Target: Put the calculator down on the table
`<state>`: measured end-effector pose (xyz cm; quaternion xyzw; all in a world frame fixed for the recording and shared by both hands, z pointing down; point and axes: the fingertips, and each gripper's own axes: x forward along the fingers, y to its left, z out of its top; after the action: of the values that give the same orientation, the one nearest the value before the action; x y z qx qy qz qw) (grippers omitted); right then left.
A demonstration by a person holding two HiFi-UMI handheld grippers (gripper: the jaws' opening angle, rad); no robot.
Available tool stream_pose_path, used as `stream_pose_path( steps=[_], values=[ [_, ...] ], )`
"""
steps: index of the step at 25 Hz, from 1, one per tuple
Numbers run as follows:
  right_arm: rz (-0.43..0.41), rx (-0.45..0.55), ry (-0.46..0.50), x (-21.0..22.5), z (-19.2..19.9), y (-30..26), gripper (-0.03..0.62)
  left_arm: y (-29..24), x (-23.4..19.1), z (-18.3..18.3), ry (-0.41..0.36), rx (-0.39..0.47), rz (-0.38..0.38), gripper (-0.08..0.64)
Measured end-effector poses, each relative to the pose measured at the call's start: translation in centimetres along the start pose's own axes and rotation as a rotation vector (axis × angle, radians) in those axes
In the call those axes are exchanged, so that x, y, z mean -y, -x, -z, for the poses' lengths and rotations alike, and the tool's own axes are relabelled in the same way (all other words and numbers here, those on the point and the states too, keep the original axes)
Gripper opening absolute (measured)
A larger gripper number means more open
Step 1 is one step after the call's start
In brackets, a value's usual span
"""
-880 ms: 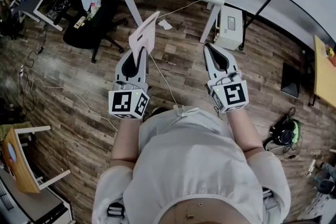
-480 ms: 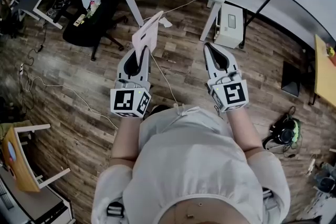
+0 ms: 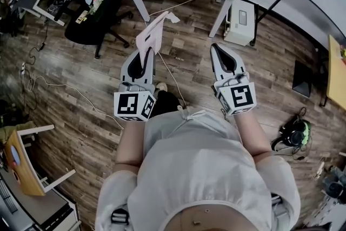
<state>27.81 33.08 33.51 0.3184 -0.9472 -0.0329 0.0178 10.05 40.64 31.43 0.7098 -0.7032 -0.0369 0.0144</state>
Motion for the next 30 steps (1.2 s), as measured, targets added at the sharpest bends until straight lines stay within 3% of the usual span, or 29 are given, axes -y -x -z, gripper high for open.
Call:
stream_pose_path(
  steps=[6, 11, 21, 30],
  values=[
    [-0.016, -0.033, 0.005, 0.4, 1.0, -5.6, 0.005, -3.6, -3.6, 0.6, 0.019, -0.007, 0.017, 0.075],
    [0.001, -0.041, 0.010, 0.5, 1.1, -12.8, 0.006, -8.4, -9.5, 0.7, 0.035, -0.006, 0.037, 0.075],
    [0.134, -0.067, 0.016, 2.0, -0.1, -29.7, 0.006, -20.7, -23.6, -0.4, 0.069, -0.017, 0.134, 0.075],
    [0.202, -0.119, -0.012, 3.6, 1.0, -38.6, 0.006, -28.4, -30.4, 0.5, 0.101, -0.066, 0.199, 0.075]
  ],
)
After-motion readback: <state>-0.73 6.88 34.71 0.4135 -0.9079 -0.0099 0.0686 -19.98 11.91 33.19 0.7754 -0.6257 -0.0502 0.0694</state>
